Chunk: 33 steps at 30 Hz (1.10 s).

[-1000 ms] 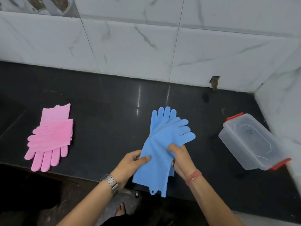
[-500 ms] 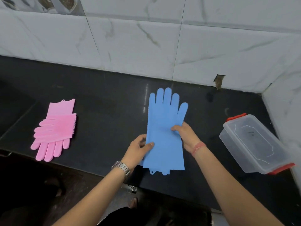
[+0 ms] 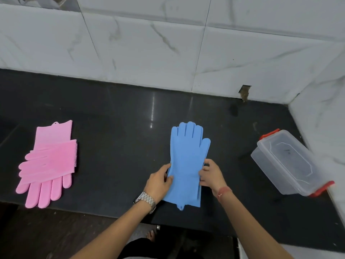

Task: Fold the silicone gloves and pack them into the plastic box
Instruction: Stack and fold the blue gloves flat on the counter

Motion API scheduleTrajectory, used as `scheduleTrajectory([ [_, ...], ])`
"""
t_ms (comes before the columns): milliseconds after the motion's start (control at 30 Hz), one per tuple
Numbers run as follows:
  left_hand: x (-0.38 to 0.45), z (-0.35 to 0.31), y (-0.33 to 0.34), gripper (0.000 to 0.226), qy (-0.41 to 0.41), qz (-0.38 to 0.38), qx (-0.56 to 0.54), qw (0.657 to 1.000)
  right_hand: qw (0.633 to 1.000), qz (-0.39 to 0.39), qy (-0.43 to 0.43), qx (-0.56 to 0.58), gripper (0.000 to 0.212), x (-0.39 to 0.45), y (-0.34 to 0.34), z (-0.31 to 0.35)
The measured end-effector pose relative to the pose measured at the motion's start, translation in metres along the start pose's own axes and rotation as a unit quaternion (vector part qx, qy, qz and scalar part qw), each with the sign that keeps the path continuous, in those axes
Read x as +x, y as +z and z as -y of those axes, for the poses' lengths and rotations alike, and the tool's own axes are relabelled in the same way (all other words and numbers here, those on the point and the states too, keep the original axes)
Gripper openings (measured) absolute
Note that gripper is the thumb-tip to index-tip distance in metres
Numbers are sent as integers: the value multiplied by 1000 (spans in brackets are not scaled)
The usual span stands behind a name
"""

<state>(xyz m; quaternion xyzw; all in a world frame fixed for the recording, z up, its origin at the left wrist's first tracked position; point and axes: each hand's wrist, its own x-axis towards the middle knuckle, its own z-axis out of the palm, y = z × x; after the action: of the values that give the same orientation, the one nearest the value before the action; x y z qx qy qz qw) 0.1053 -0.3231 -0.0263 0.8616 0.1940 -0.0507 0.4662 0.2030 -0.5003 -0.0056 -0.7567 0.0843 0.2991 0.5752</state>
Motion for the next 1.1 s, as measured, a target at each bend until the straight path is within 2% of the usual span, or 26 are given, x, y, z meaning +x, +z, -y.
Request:
scheduleTrajectory([
  [133, 11, 3, -2, 43, 12, 9, 54, 998, 997, -66, -7, -32, 20, 1, 7, -7],
  [267, 30, -6, -10, 28, -1, 2, 101, 995, 993, -104, 1, -55, 14, 8, 8, -1],
  [400, 68, -18, -20, 30, -29, -16, 24, 999, 990, -131, -10, -53, 26, 25, 6, 14],
  [567, 105, -30, -26, 23, -80, -19, -61, 995, 983, -157, -36, -87, 21, 40, 6, 32],
  [767, 120, -34, -19, 13, -28, -38, -82, 996, 982, -153, -70, -84, 17, 46, 5, 36],
  [867, 122, -36, -17, 12, -11, -48, -94, 994, 980, -166, -85, -76, 23, 46, 5, 35],
  [1100, 127, -31, -15, 14, -33, -48, -73, 996, 976, -188, -60, -93, 14, 53, 4, 27],
])
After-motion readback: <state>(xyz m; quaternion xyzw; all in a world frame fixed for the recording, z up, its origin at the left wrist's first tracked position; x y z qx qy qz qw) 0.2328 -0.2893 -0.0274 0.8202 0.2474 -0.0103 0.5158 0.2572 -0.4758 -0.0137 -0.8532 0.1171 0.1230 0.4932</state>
